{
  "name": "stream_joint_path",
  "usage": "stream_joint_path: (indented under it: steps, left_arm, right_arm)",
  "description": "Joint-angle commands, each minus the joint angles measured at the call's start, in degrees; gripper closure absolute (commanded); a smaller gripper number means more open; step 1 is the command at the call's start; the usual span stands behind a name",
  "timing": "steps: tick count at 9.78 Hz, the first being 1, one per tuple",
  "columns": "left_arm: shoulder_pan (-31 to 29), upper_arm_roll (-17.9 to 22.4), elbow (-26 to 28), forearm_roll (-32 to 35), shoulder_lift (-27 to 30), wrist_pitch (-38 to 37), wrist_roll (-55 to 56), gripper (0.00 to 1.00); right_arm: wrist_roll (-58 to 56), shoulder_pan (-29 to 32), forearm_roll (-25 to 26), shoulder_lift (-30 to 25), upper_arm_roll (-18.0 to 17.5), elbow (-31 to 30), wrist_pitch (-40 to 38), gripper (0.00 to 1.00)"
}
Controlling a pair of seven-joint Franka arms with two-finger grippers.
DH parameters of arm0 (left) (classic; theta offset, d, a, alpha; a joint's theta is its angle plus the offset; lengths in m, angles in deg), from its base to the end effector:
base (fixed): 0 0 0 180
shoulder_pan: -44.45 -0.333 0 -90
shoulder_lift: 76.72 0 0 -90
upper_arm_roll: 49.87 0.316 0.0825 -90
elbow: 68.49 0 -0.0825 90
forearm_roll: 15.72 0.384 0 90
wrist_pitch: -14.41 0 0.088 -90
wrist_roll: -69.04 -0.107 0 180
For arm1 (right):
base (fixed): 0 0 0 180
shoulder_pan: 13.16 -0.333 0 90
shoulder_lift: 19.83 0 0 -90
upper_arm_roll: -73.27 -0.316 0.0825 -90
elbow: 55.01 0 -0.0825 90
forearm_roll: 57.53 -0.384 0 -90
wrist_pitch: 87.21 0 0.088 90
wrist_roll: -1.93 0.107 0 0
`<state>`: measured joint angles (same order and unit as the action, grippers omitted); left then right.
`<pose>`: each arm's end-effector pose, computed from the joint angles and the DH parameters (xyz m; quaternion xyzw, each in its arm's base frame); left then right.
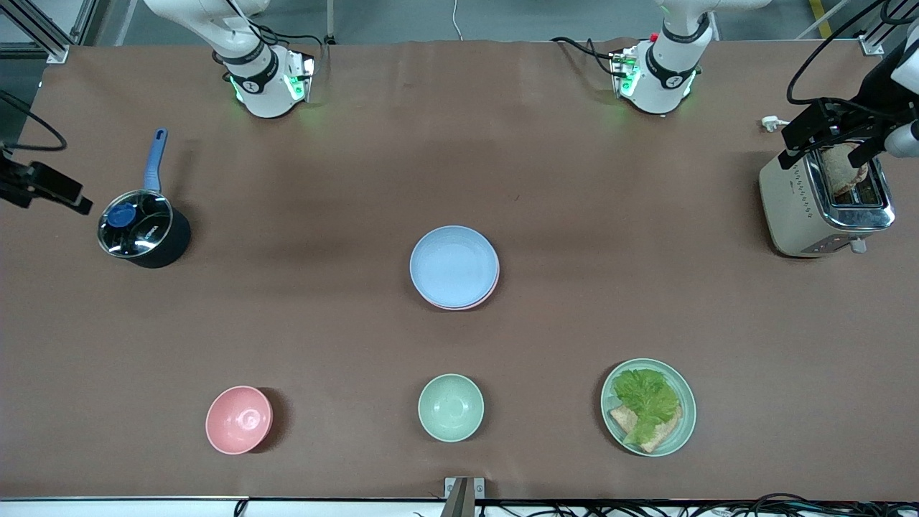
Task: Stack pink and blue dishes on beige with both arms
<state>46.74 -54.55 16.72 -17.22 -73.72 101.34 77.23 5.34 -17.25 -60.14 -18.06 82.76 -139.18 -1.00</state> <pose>0.5272 -0.0689 0.6872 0.9991 0.0094 0.0393 0.0162 0.5559 -0.0457 0.6495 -0.9970 0.0752 -0.0029 0.0201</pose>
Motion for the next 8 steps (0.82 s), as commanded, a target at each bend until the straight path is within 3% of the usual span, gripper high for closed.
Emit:
stream_joint_path:
  steps: [1,8]
  left_arm:
    - [0.26,0.46,2.77,0.0,0.69,-0.34,-2.03,0.01]
    - [-0.09,0.46,2.68,1.15,0.43,-1.93,-5.12,0.01]
  right_arm:
    - [0.37,2.07,0.85,-0.7,-0.79,1.64,-2.44,0.0]
    - [-0.24,2.07,1.03,-0.88,-0.79,1.73,-2.97,0.0]
